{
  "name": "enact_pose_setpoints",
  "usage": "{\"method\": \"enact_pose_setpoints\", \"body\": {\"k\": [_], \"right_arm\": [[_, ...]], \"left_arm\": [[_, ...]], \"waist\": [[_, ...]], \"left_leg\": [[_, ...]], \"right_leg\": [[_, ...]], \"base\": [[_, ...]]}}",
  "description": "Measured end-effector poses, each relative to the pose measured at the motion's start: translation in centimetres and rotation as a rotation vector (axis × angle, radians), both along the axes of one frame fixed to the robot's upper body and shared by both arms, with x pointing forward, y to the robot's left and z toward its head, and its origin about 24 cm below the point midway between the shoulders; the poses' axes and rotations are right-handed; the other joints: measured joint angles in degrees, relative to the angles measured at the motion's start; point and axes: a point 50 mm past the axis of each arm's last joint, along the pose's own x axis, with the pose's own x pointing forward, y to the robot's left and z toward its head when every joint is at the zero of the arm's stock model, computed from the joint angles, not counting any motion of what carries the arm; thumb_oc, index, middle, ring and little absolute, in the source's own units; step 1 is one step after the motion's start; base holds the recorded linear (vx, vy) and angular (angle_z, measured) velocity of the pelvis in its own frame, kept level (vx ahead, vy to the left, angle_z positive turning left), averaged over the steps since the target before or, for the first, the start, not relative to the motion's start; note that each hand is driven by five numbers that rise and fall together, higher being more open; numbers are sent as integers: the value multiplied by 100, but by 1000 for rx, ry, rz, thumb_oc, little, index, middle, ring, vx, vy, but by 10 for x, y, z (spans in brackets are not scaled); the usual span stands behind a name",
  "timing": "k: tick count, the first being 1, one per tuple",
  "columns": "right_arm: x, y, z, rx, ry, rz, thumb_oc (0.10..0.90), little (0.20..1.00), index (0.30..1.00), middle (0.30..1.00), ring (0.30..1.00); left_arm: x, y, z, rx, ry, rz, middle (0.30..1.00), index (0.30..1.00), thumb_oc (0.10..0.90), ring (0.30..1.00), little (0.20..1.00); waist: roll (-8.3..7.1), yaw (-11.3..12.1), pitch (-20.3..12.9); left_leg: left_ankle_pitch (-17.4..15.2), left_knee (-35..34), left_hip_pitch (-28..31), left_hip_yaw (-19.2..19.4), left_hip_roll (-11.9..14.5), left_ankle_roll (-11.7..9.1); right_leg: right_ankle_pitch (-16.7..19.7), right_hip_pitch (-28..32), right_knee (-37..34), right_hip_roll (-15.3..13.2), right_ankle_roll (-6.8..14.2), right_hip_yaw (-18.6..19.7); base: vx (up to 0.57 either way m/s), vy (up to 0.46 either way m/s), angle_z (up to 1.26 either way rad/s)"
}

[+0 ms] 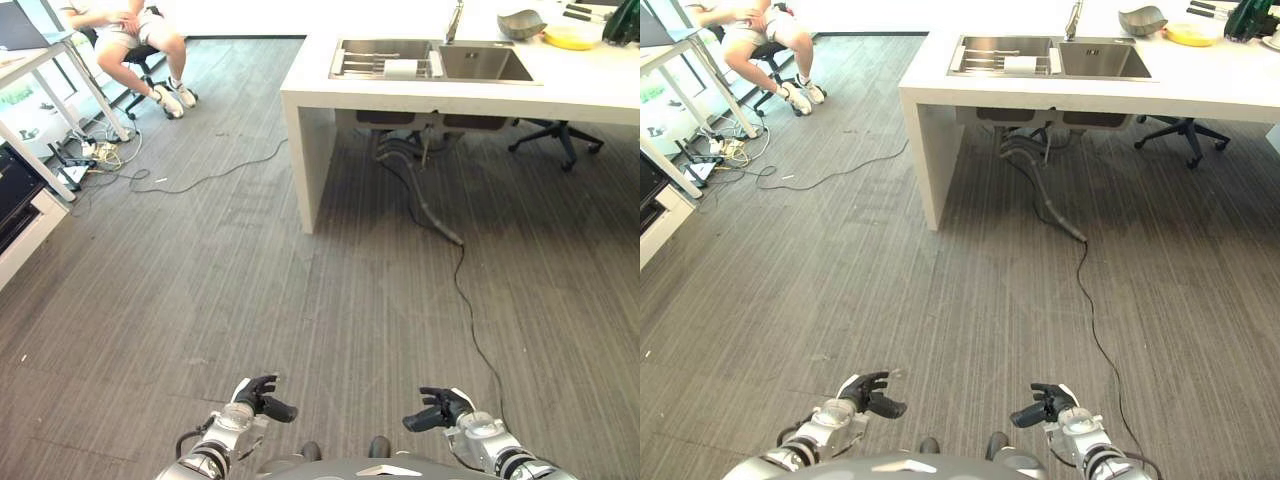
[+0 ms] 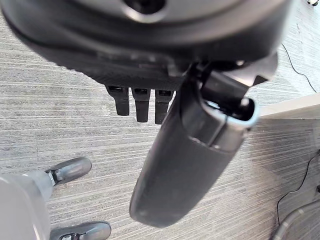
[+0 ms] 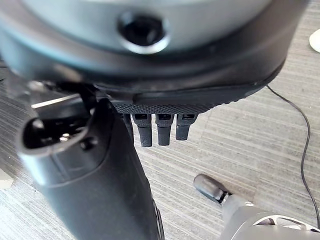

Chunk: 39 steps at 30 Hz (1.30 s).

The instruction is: Place the dishes in the dishwasher.

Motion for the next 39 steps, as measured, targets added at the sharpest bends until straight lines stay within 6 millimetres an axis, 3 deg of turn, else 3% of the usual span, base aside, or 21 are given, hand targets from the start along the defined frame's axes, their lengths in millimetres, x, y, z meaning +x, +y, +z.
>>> {"method": "enact_pose_setpoints", "body": {"k": [8, 20, 26, 39], "right_arm": [[0, 3, -1, 32, -1, -30, 800, 900, 900, 900, 900], [7, 7, 2, 45, -25, -18, 800, 900, 900, 900, 900], [-17, 4, -9, 27, 88, -49, 800, 900, 900, 900, 900], [-18, 13, -11, 50, 99, -43, 800, 900, 900, 900, 900]], "left_arm": [[-17, -6, -8, -102, 56, 126, 900, 900, 800, 900, 900], [-14, -13, -7, -128, 62, 79, 900, 900, 800, 900, 900], [-15, -15, -8, -108, 71, 16, 900, 900, 800, 900, 900], [-17, -15, -9, -108, 86, 16, 900, 900, 800, 900, 900]], "waist": [[-162, -27, -80], [-122, -38, -135], [-133, -21, -191], [-194, -15, -229]], "left_leg": [[-5, 0, -44, 107, 3, 8], [-7, -1, -46, 112, -4, 30], [-13, -2, -112, 99, -8, 32], [-31, 8, -141, 97, -112, 84]], "right_leg": [[21, -92, -5, 4, 27, 113], [64, -98, -2, -2, 1, 127], [67, -150, 0, -6, 1, 115], [112, -184, 70, -23, 29, 85]], "base": [[6, 20, -7], [7, 20, 0], [3, 5, 0], [3, 84, -1]]}}
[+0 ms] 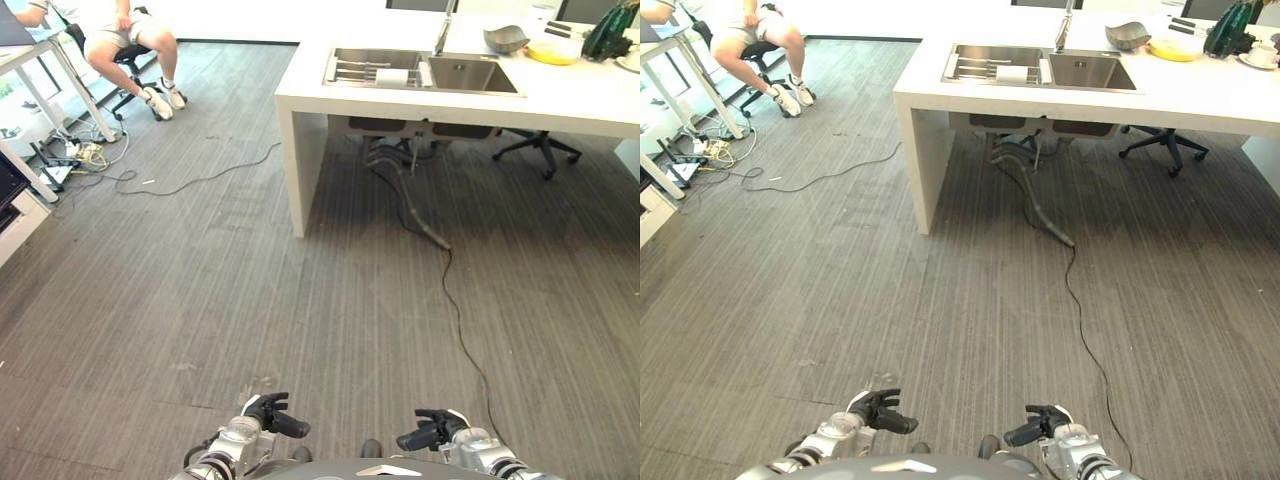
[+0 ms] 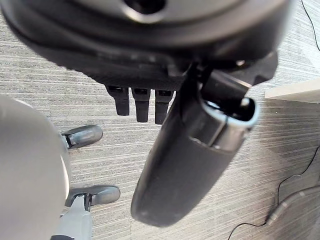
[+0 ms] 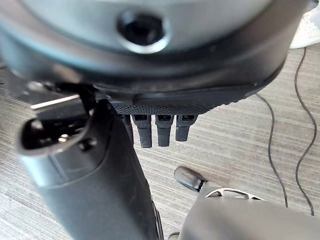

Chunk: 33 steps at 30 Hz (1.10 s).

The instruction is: Place the dishes in the dishwasher.

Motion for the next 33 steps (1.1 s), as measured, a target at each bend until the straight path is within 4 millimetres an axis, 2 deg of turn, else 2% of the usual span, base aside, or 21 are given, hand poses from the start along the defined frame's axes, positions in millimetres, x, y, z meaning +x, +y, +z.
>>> {"method": "enact_pose_setpoints", "body": {"k": [1, 2, 4, 5, 6, 8, 9, 11, 13, 15, 16, 19, 20, 23, 25, 26, 27, 28, 29, 30, 33], "right_arm": [[9, -5, 4, -14, -19, -1, 800, 900, 900, 900, 900], [13, -3, 5, -7, -29, -2, 800, 900, 900, 900, 900], [16, -3, 6, -5, -37, 1, 800, 900, 900, 900, 900], [23, -2, 8, 7, -57, -18, 800, 900, 900, 900, 900], [23, 0, 8, 20, -60, -30, 800, 900, 900, 900, 900], [25, 4, 9, 47, -92, -56, 800, 900, 900, 900, 900], [25, 4, 9, 48, -93, -57, 800, 900, 900, 900, 900], [22, 4, 8, 66, -90, -106, 800, 900, 900, 900, 900], [21, 3, 7, 80, -94, -144, 800, 900, 900, 900, 900], [16, 1, 5, 93, -80, -193, 800, 900, 900, 900, 900], [11, -2, 4, 88, -64, -208, 800, 900, 900, 900, 900], [5, -16, 5, 60, -51, -210, 800, 900, 900, 900, 900], [4, -20, 5, 48, -47, -212, 800, 900, 900, 900, 900], [-5, -27, 4, 25, -23, -218, 800, 900, 900, 900, 900], [4, -35, 9, 10, -59, -210, 800, 900, 900, 900, 900], [8, -37, 11, 1, -70, -195, 800, 900, 900, 900, 900], [8, -38, 12, -14, -62, -164, 800, 900, 900, 900, 900], [9, -37, 12, -26, -53, -131, 800, 900, 900, 900, 900], [10, -37, 12, -37, -42, -104, 800, 900, 900, 900, 900], [9, -38, 11, -45, -36, -97, 800, 900, 900, 900, 900], [9, -41, 12, -48, -35, -91, 800, 900, 900, 900, 900]], "left_arm": [[3, -6, 0, -10, 4, -10, 900, 900, 800, 900, 900], [8, -7, 1, -8, 1, -17, 900, 900, 800, 900, 900], [13, -8, 3, -9, -11, -19, 900, 900, 800, 900, 900], [18, -8, 5, -12, -24, -13, 900, 900, 800, 900, 900], [19, -7, 5, -10, -25, 0, 900, 900, 800, 900, 900], [21, -1, 7, 3, -35, 27, 900, 900, 800, 900, 900], [21, -1, 7, 3, -37, 30, 900, 900, 800, 900, 900], [21, 3, 7, 8, -24, 41, 900, 900, 800, 900, 900], [21, 5, 7, 7, -21, 49, 900, 900, 800, 900, 900], [18, 3, 6, 0, -16, 55, 900, 900, 800, 900, 900], [15, 1, 4, -11, -12, 66, 900, 900, 800, 900, 900], [12, -3, 4, -43, -19, 94, 900, 900, 800, 900, 900], [15, -3, 5, -62, -37, 123, 900, 900, 800, 900, 900], [11, -2, 5, -92, -47, 181, 900, 900, 800, 900, 900], [15, -4, 8, -120, -76, 211, 900, 900, 800, 900, 900], [20, -7, 11, -142, -96, 224, 900, 900, 800, 900, 900], [33, -10, 19, -179, -156, 229, 900, 900, 800, 900, 900], [42, -12, 26, -204, -204, 229, 900, 900, 800, 900, 900], [57, -15, 40, -248, -293, 227, 900, 900, 800, 900, 900], [65, -19, 49, -276, -343, 220, 900, 900, 800, 900, 900], [87, -14, 83, -330, -512, 212, 900, 900, 800, 900, 900]], "waist": [[172, 42, 70], [121, -3, 89], [11, 32, 111], [-42, 36, 215], [-80, 26, 229], [-270, 26, 240], [-285, 23, 247], [-357, -39, 328], [-374, -100, 373], [-356, -139, 374], [-261, -182, 343], [94, -211, 210], [128, -173, 179], [-19, 21, 45], [-25, 65, 22], [21, 166, 31], [3, 202, 113], [27, 311, 170], [-88, 489, 278], [-156, 525, 330], [30, 744, 351]], "left_leg": [[-6, -55, 27, 25, 118, 194], [-26, -22, 98, 28, 47, 219], [-89, -50, 126, 64, -73, 237], [-97, -48, 199, 76, -121, 289], [-96, -46, 227, 64, -151, 293], [-114, -22, 111, 31, -250, 326], [-114, -17, 92, 12, -250, 326], [-135, -26, 98, -52, -262, 319], [-225, -36, 177, -137, -287, 263], [-360, -47, 352, -285, -289, 168], [-471, -53, 446, -395, -165, 63], [-740, 113, 645, -686, 407, -203], [-682, 444, 677, -723, 501, -380], [-665, 1830, 294, -793, 521, -709], [-385, 3534, -544, -1011, 520, -1318], [-2, 4207, -878, -1161, 504, -1534], [840, 5340, -1517, -1245, 498, -1550], [768, 5830, -1861, -1164, 469, -1510], [293, 5719, -2158, -849, 230, -1351], [141, 5205, -2218, -788, 36, -1218], [147, 2625, -2133, -685, -136, -1020]], "right_leg": [[-236, -469, 879, -48, 218, -20], [-645, -871, 1933, -306, 468, -39], [-855, -1154, 2603, -535, 532, -29], [-1016, -1594, 3523, -811, 683, -143], [-1085, -1719, 3642, -955, 716, -190], [-985, -2074, 2984, -1248, 916, -145], [-972, -2068, 2847, -1252, 939, -156], [-588, -2075, 1281, -1284, 1279, -274], [-358, -2029, 699, -1329, 1360, -349], [-229, -1849, 617, -1413, 1328, -559], [152, -1688, 650, -1371, 1306, -696], [255, -1357, 824, -928, 1078, -847], [227, -1156, 827, -791, 879, -854], [140, -677, 519, -687, 577, -829], [94, -465, 347, -570, 307, -813], [-4, -407, 380, -506, 127, -774], [-86, -204, 305, -443, -61, -778], [-141, -74, 240, -412, -140, -746], [-185, 123, 145, -458, -237, -611], [-121, 204, 59, -471, -244, -576], [-400, 511, -104, -260, -138, -277]], "base": [[34, 162, -14], [53, 103, -20], [123, 24, -8], [107, -48, -2], [195, -131, 3], [246, -154, 7], [256, -116, 16], [414, -139, 17], [357, -118, 21], [482, -192, 35], [464, -219, 38], [455, -257, 66], [435, -254, 58], [343, -269, 11], [290, -319, -16], [306, -252, -9], [342, -167, -9], [393, -97, -27], [437, -44, -38], [486, -35, -62], [519, -38, -55]]}}
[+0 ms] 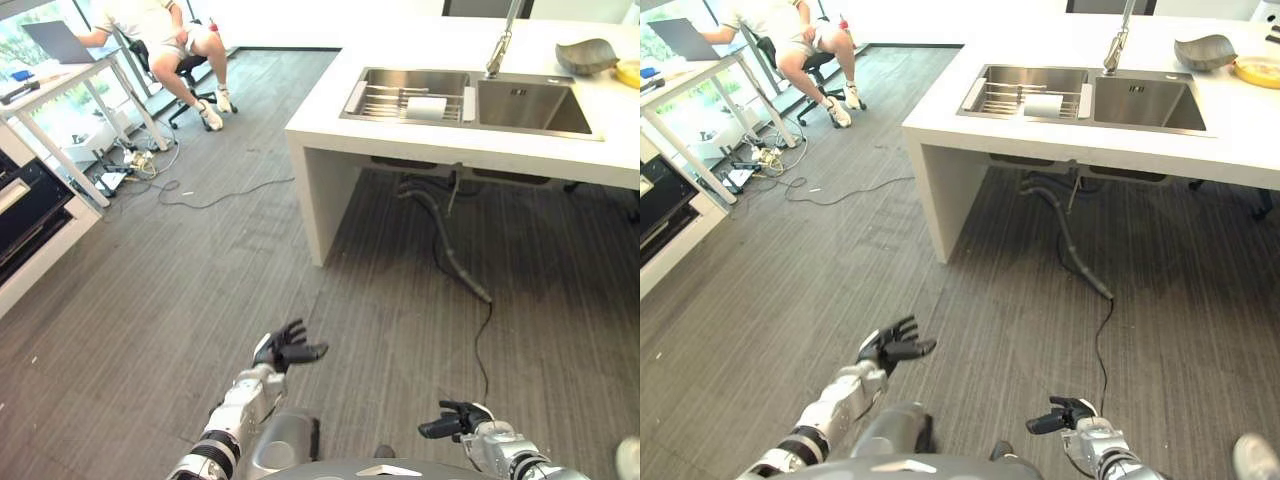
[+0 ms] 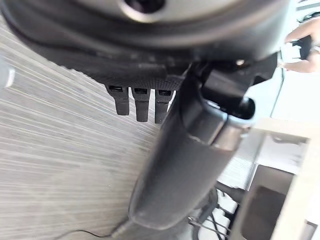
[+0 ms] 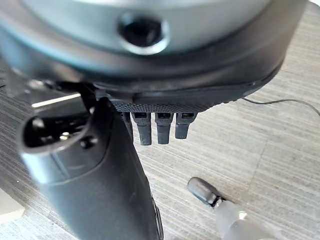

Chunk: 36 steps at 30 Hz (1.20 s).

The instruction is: Place the dishes in the dishwasher.

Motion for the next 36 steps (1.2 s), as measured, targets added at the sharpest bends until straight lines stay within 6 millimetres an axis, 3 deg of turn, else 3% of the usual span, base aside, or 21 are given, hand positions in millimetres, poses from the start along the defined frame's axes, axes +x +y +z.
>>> {"method": "enact_pose_setpoints", "body": {"k": [1, 2, 6, 8, 10, 12, 14, 15, 17, 20, 21, 23, 24, 25, 26, 28, 30, 31, 32, 34, 36], "right_arm": [[-2, 0, -1, 16, 3, -10, 800, 900, 900, 900, 900], [-4, -2, -1, 14, 8, -11, 800, 900, 900, 900, 900], [-24, -6, -6, 17, 54, -51, 800, 900, 900, 900, 900], [-48, -14, -10, 12, 118, -99, 800, 900, 900, 900, 900], [-62, -14, -13, 23, 151, -145, 800, 900, 900, 900, 900], [-81, -8, -18, 58, 181, -218, 800, 900, 900, 900, 900], [-87, -2, -20, 90, 167, -252, 800, 900, 900, 900, 900], [-88, 2, -21, 129, 132, -323, 800, 900, 900, 900, 900], [-70, 1, -18, 132, 90, -296, 800, 900, 900, 900, 900], [-55, 3, -16, 145, 71, -270, 800, 900, 900, 900, 900], [-53, 4, -16, 153, 63, -267, 800, 900, 900, 900, 900], [-54, 5, -16, 160, 61, -276, 800, 900, 900, 900, 900], [-52, -2, -14, 147, 31, -290, 800, 900, 900, 900, 900], [-51, -5, -12, 140, 23, -293, 800, 900, 900, 900, 900], [-52, -1, -13, 157, -9, -309, 800, 900, 900, 900, 900], [-49, 3, -14, 165, 8, -294, 800, 900, 900, 900, 900], [-60, 13, -19, 180, 59, -282, 800, 900, 900, 900, 900], [-64, 15, -20, 184, 71, -286, 800, 900, 900, 900, 900], [-70, 10, -20, 172, 83, -295, 800, 900, 900, 900, 900], [-68, 0, -17, 150, 86, -282, 800, 900, 900, 900, 900], [-65, -1, -16, 151, 92, -252, 800, 900, 900, 900, 900]], "left_arm": [[14, 12, 28, 4, -138, 14, 900, 900, 800, 900, 900], [23, 17, 41, -4, -206, 42, 900, 900, 800, 900, 900], [39, 50, 77, 74, -348, 93, 900, 900, 800, 900, 900], [42, 56, 97, 85, -425, 109, 900, 900, 800, 900, 900], [44, 61, 111, 85, -487, 138, 900, 900, 800, 900, 900], [49, 62, 130, 123, -553, 118, 900, 900, 800, 900, 900], [54, 60, 157, 154, -662, 89, 900, 900, 800, 900, 900], [64, 55, 175, 158, -739, 57, 900, 900, 800, 900, 900], [73, 47, 194, 188, -815, 10, 900, 900, 800, 900, 900], [76, 40, 200, 190, -848, -25, 900, 900, 800, 900, 900], [76, 41, 200, 198, -846, -20, 900, 900, 800, 900, 900], [76, 48, 204, 264, -846, -10, 900, 900, 800, 900, 900], [73, 47, 214, 300, -898, 15, 900, 900, 800, 900, 900], [72, 47, 224, 287, -954, 35, 900, 900, 800, 900, 900], [77, 40, 243, 273, -1037, 26, 900, 900, 800, 900, 900], [78, 32, 248, 280, -1074, -4, 900, 900, 800, 900, 900], [76, 24, 247, 272, -1082, -53, 900, 900, 800, 900, 900], [74, 21, 246, 261, -1090, -68, 900, 900, 800, 900, 900], [70, 17, 241, 244, -1086, -91, 900, 900, 800, 900, 900], [69, 13, 235, 211, -1067, -93, 900, 900, 800, 900, 900], [70, 7, 226, 165, -1036, -87, 900, 900, 800, 900, 900]], "waist": [[142, 164, 17], [226, 218, 62], [285, 311, 61], [281, 496, 9], [74, 578, -1], [-75, 499, -113], [-236, 371, -229], [-325, 132, -279], [-355, 14, -303], [-282, 121, -322], [-237, 175, -293], [-235, 217, -241], [15, 173, -223], [116, 118, -239], [84, -140, -214], [-133, -294, -269], [-332, -279, -402], [-361, -287, -431], [-195, -307, -466], [126, -321, -538], [238, -430, -529]], "left_leg": [[331, -2150, 320, 44, 132, 211], [431, -2564, 303, 18, 201, 214], [480, -2677, -81, 88, 361, 146], [194, -2460, 114, 139, 410, 366], [718, -2321, 388, 87, 162, 690], [1024, -2402, 974, 285, -17, 1081], [776, -2532, 1276, 383, -242, 1224], [654, -2588, 1454, 223, -428, 1390], [647, -2591, 1651, 194, -527, 1510], [459, -2519, 1812, 155, -534, 1540], [113, -2319, 1829, 141, -535, 1729], [-251, -2097, 1882, 195, -573, 1873], [-316, -2047, 1858, 266, -409, 1596], [-301, -2074, 1828, 312, -244, 1483], [-164, -2190, 1913, 139, -210, 1447], [-274, -2379, 2253, 148, -257, 1211], [-420, -2494, 2465, 145, -300, 1104], [-479, -2567, 2585, 99, -245, 991], [-498, -2635, 2740, 61, -46, 872], [-554, -2614, 2778, 55, 233, 727], [-510, -2352, 2805, 146, 440, 499]], "right_leg": [[-46, 125, 35, 204, 4, 106], [-112, 270, 37, 292, -25, 134], [-709, 874, 33, 371, 144, 331], [-982, 1180, 107, 286, 407, 516], [-1405, 1337, 602, -50, 659, 591], [-1304, 941, 2312, -530, 875, 383], [-996, -345, 5257, -1400, 1527, 318], [-919, -819, 5906, -1660, 1598, 449], [-938, -1250, 6151, -1758, 1602, 491], [-917, -1319, 5775, -1676, 1638, 468], [-768, -1348, 5669, -1689, 1589, 446], [-337, -1576, 6028, -2022, 1502, 361], [-1177, -1626, 4854, -2283, 1134, -573], [-1068, -1565, 3131, -1989, 1328, -696], [-516, -1519, 1421, -1874, 1501, -643], [57, -1631, 970, -1889, 1601, -46], [389, -1562, 911, -1859, 1558, 9], [828, -1478, 871, -1847, 1360, 9], [1053, -1380, 816, -1632, 1096, -49], [1031, -1230, 635, -1326, 1054, -154], [1040, -950, 361, -1063, 839, -196]], "base": [[455, -36, -67], [461, -31, -54], [613, 94, -24], [480, 110, -50], [523, 220, -49], [548, 287, -54], [221, 159, -6], [101, 80, 42], [-4, 1, 38], [156, 56, 17], [620, -97, 11], [583, -403, -17], [294, -327, -39], [427, -360, 9], [335, -216, 30], [372, -248, 20], [273, -197, -4], [245, -209, 4], [230, -249, 2], [140, -204, -1], [163, -316, -6]]}}
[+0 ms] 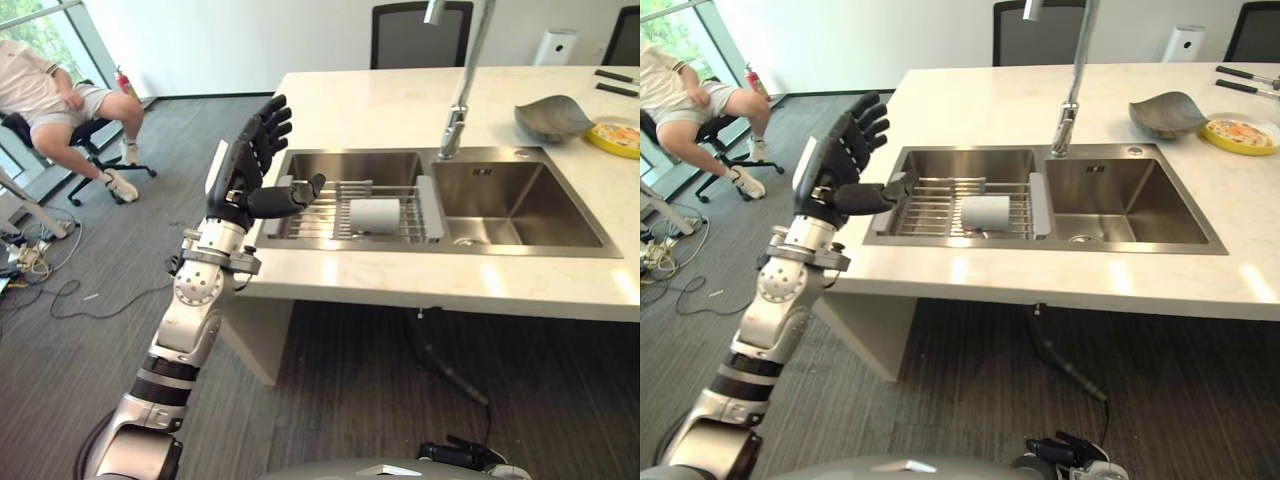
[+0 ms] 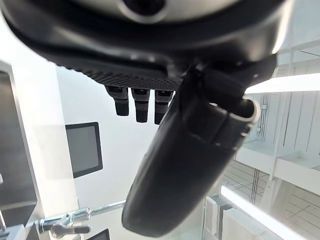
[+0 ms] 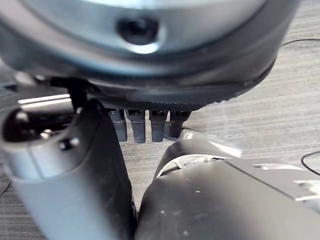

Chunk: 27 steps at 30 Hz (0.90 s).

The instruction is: Place the dishes in the dishwasher.

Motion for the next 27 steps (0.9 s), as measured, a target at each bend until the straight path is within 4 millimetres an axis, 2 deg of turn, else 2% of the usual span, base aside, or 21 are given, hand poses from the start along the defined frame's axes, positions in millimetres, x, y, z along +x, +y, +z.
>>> {"method": "enact_pose_setpoints", "body": {"k": [1, 3, 4, 6, 7, 8, 9, 10, 11, 13, 14, 15, 18, 22, 27], "right_arm": [[1, 3, 0, 4, 3, 27, 800, 900, 900, 900, 900], [0, 5, -1, 11, 9, 30, 800, 900, 900, 900, 900], [0, 4, -1, 6, 11, 37, 800, 900, 900, 900, 900], [-1, 6, -2, 5, 17, 54, 800, 900, 900, 900, 900], [3, 1, 0, -10, 16, 70, 800, 900, 900, 900, 900], [7, 0, 1, -12, 2, 72, 800, 900, 900, 900, 900], [12, 5, 1, -4, -13, 83, 800, 900, 900, 900, 900], [14, 7, 1, -7, -18, 107, 800, 900, 900, 900, 900], [15, 9, 1, -10, -13, 143, 800, 900, 900, 900, 900], [17, -2, 4, -48, -8, 157, 800, 900, 900, 900, 900], [17, -9, 6, -73, 0, 163, 800, 900, 900, 900, 900], [14, -14, 7, -94, 18, 164, 800, 900, 900, 900, 900], [7, -17, 6, -96, 35, 157, 800, 900, 900, 900, 900], [10, -12, 5, -85, 25, 159, 800, 900, 900, 900, 900], [10, -15, 6, -92, 22, 149, 800, 900, 900, 900, 900]], "left_arm": [[2, -2, -6, -20, 29, -10, 900, 900, 800, 900, 900], [3, -3, -13, -54, 59, -9, 900, 900, 800, 900, 900], [4, -4, -15, -66, 63, -15, 900, 900, 800, 900, 900], [5, -4, -18, -88, 81, -17, 900, 900, 800, 900, 900], [8, -5, -25, -101, 109, -17, 900, 900, 800, 900, 900], [11, -6, -27, -117, 122, -16, 900, 900, 800, 900, 900], [13, -5, -26, -123, 131, -17, 900, 900, 800, 900, 900], [13, -6, -32, -133, 158, -17, 900, 900, 800, 900, 900], [12, -4, -37, -131, 184, -13, 900, 900, 800, 900, 900], [12, -2, -37, -118, 193, -11, 900, 900, 800, 900, 900], [12, -3, -37, -124, 192, -14, 900, 900, 800, 900, 900], [12, -3, -37, -121, 193, -16, 900, 900, 800, 900, 900], [12, -3, -36, -120, 191, -20, 900, 900, 800, 900, 900], [12, -3, -36, -121, 191, -15, 900, 900, 800, 900, 900], [12, -3, -36, -121, 191, -12, 900, 900, 800, 900, 900]], "waist": [[-34, -41, 25], [-44, -49, 25], [-52, -56, 30], [-143, -80, 84], [-105, -8, 105], [-151, -6, 194], [-284, -25, 301], [-374, 28, 311], [-481, 105, 335], [-433, 125, 360], [-381, 134, 400], [-353, 117, 413], [-302, 67, 435], [-348, 55, 476], [-255, 77, 516]], "left_leg": [[40, 251, -23, -43, 43, -172], [22, 569, -54, -113, 132, -225], [37, 790, -143, -150, 218, -313], [-66, 1536, -453, -234, 191, -503], [122, 1837, -599, -444, 269, -580], [123, 2342, -858, -514, 273, -589], [257, 3074, -1217, -374, 315, -718], [510, 3406, -1428, -319, 358, -700], [439, 3731, -1586, -231, 431, -738], [341, 3256, -1555, -174, 346, -719], [236, 3007, -1506, -75, 287, -551], [225, 2818, -1444, 6, 259, -509], [250, 2530, -1199, 26, 198, -534], [249, 2563, -1191, 31, 175, -535], [249, 2466, -1171, 20, 206, -534]], "right_leg": [[-144, 157, -10, 58, -21, -8], [-226, 309, -70, 168, -101, 5], [-394, 342, -49, 263, -104, -17], [-394, 407, 17, 207, -248, -18], [-793, 292, 466, 267, -267, 20], [-1230, 112, 1074, 293, -428, -10], [-1423, 156, 1236, 270, -503, -31], [-1446, 173, 1272, 293, -554, -52], [-1436, 253, 1172, 329, -642, -146], [-1485, 255, 1163, 431, -733, -173], [-1505, 259, 1151, 442, -762, -144], [-1505, 264, 1175, 443, -762, -135], [-1499, 268, 1222, 419, -708, -96], [-1500, 288, 1208, 393, -625, -69], [-1541, 222, 1277, 402, -594, -87]], "base": [[117, -251, -16], [123, -317, -13], [101, -264, 6], [103, -327, 6], [155, -569, 4], [73, -352, 25], [29, -126, 31], [-1, 2, 25], [0, 0, 11], [34, -33, 7], [34, -33, -2], [0, 0, -8], [0, 0, -6], [0, 0, 0], [0, 0, 2]]}}
